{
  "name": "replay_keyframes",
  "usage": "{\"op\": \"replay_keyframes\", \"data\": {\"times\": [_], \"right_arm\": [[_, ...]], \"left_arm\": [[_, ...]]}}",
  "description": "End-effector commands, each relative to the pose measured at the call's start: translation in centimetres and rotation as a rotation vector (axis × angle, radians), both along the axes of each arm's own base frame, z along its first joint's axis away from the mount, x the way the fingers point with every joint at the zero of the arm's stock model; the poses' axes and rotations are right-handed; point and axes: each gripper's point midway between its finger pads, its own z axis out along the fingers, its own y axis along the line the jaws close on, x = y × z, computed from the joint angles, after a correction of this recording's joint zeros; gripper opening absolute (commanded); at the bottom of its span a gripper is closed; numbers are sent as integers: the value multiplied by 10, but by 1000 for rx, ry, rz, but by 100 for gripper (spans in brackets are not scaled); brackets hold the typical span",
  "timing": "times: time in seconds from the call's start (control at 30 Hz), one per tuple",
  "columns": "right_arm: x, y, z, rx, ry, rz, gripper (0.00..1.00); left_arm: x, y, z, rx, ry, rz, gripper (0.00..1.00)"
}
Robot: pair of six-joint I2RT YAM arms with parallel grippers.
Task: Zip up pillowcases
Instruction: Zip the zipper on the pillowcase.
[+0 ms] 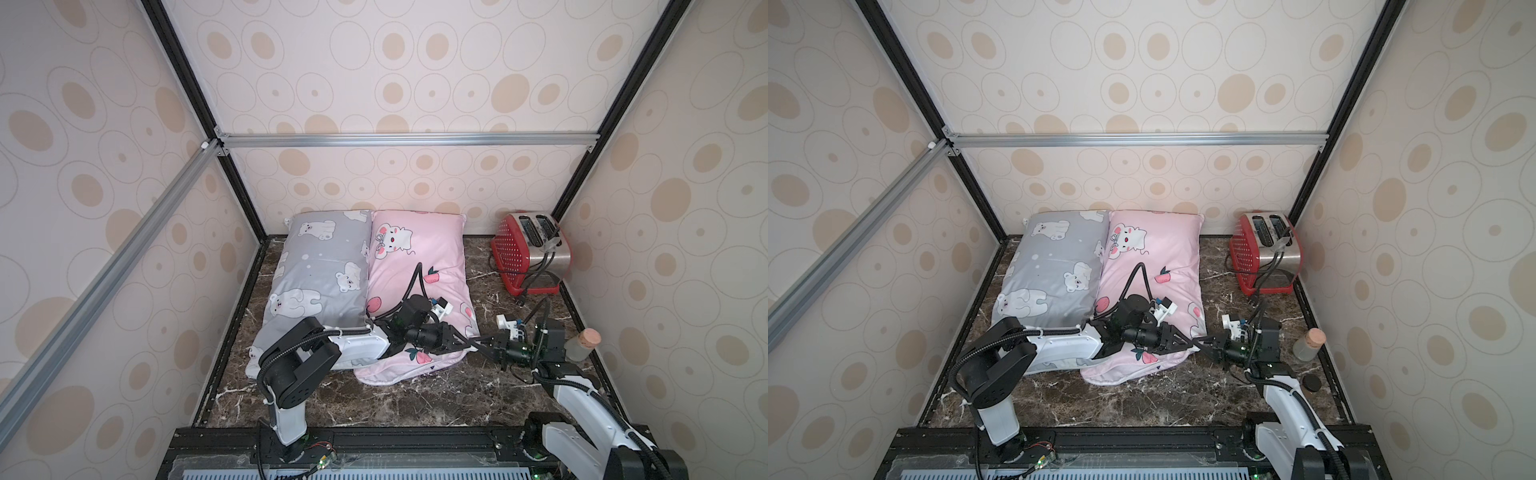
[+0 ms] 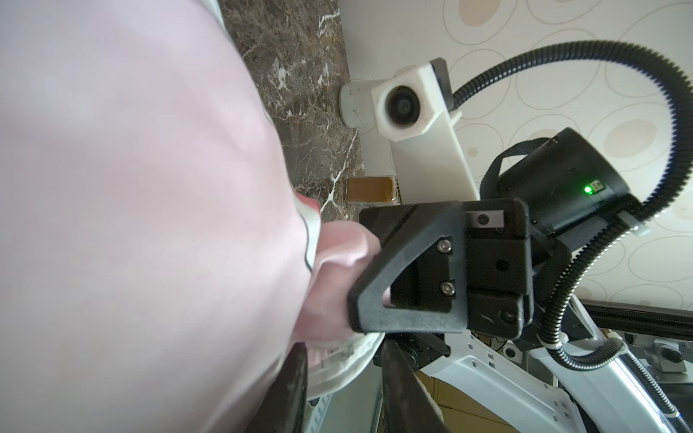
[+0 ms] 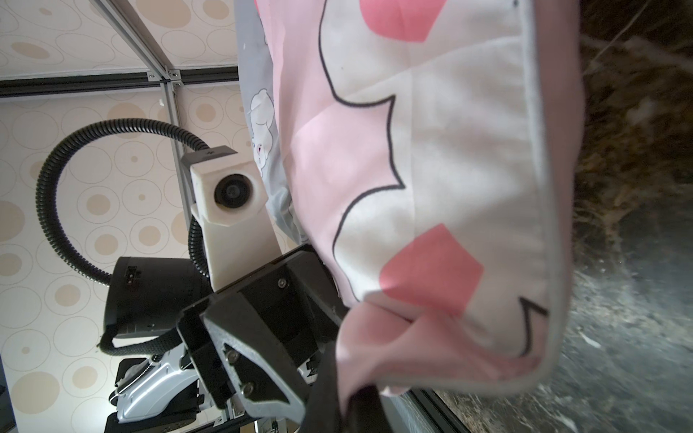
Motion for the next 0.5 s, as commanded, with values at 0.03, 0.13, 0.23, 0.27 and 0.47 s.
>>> {"op": "replay_keyframes", "data": {"times": [0.03,0.13,0.23,0.27,0.47], "right_arm": [[-4,0,-4,-6,3,8,0],[-7,0,-6,-19,7,15,0],[-8,-1,-8,-30,7,18,0],[-8,-1,-8,-31,8,18,0],[-6,-1,-8,-27,1,16,0]], "left_arm": [[1,-3,1,-5,-17,6,30],[1,-2,0,-1,-17,12,30],[3,-3,0,-1,-21,16,29],[3,-4,0,0,-20,17,29],[3,-2,-5,14,-6,19,30]]}}
